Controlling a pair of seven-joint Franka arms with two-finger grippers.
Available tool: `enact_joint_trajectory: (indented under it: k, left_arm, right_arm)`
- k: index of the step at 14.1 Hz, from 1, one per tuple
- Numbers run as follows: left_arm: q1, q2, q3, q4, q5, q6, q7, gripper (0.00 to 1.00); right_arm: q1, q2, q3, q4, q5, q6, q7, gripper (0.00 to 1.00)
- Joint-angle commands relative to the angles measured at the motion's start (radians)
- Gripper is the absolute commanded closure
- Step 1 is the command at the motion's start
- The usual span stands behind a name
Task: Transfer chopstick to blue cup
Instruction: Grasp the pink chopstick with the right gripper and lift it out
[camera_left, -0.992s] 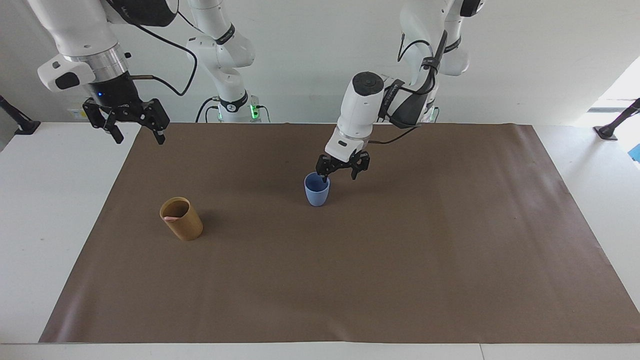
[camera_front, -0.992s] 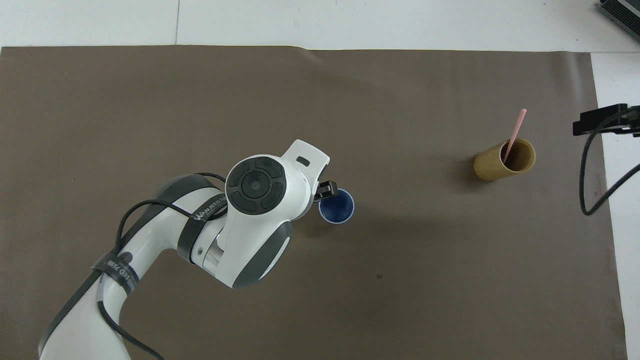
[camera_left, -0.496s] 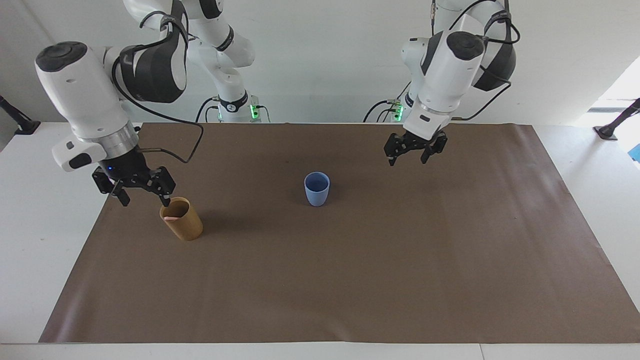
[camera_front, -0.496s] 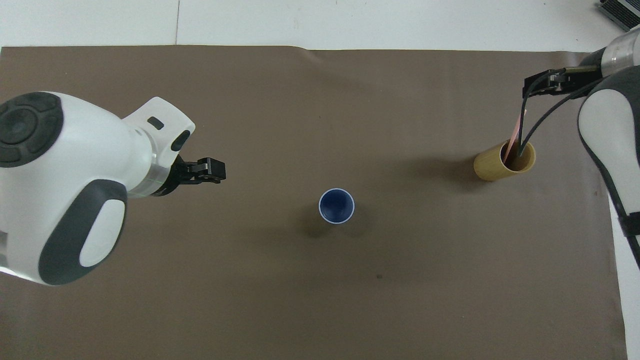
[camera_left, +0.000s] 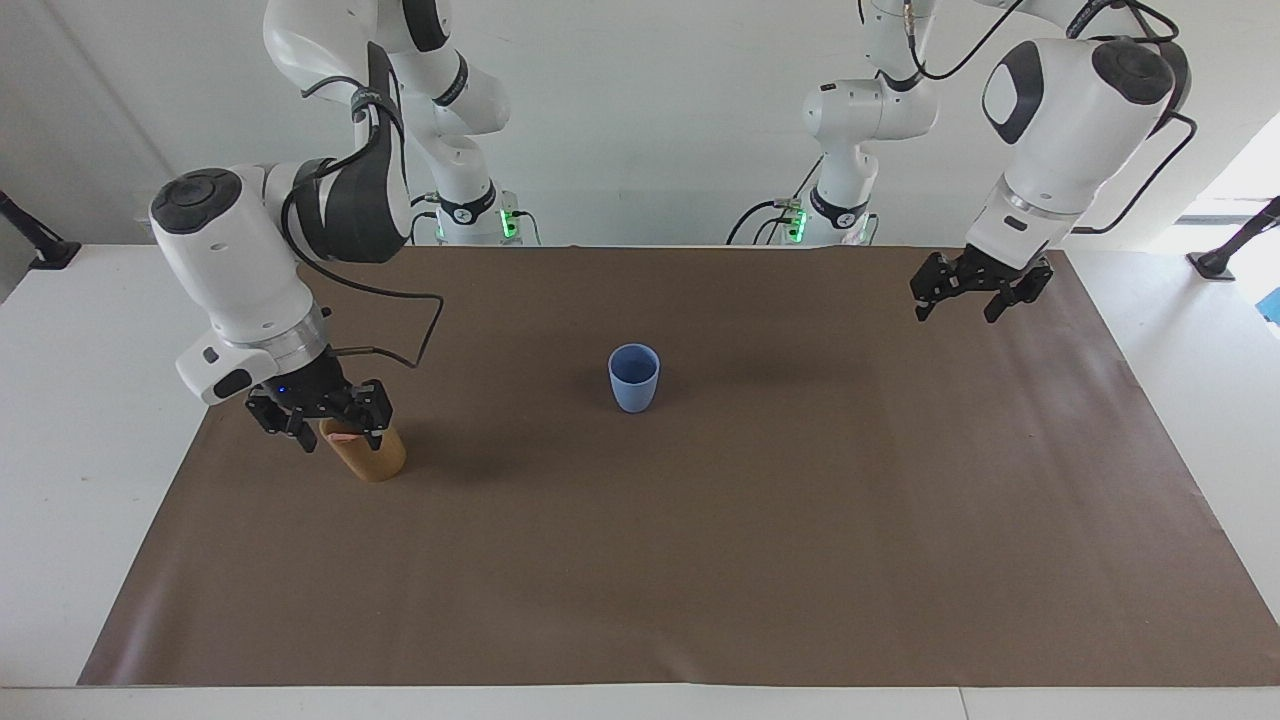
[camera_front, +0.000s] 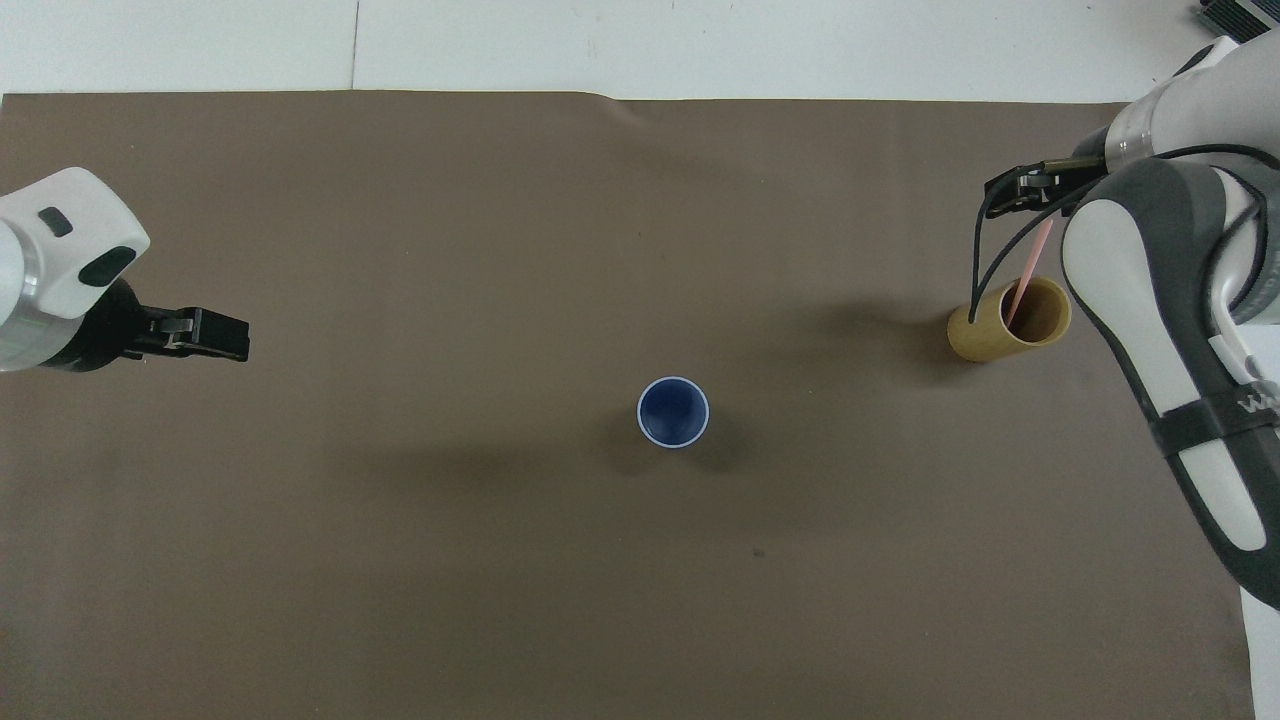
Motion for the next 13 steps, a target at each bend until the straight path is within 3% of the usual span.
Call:
enact_joint_trajectory:
  k: [1,3,4,5,8,13]
  left_arm:
    - [0.047,0.012,-0.014,0.125,0.022,-0.128,0.066,0.00]
    - [0.049,0.013,-0.013,0.186,0.019,-0.182,0.066,0.00]
    - [0.047,0.003,-0.013,0.173,0.013,-0.190,0.064,0.00]
    - [0.047,0.001,-0.014,0.167,0.013,-0.193,0.058,0.00]
    - [0.039,0.002,-0.017,0.170,0.013,-0.187,0.057,0.00]
    - [0.052,0.005,-0.016,0.174,0.015,-0.178,0.058,0.00]
  right_arm:
    - [-0.022,-0.032,0.003,-0.067,0.005,0.048,-0.087,0.31]
    - [-0.026,-0.034,0.003,-0.067,0.005,0.037,-0.095,0.63]
    - [-0.026,-0.034,0.003,-0.067,0.005,0.033,-0.095,0.90]
    - [-0.026,-0.040,0.003,-0.068,0.005,0.030,-0.097,1.00]
    - [-0.033,-0.063,0.003,-0.068,0.005,0.023,-0.114,1.00]
    - [-0.037,-0.187,-0.001,-0.068,0.006,-0.076,-0.099,1.00]
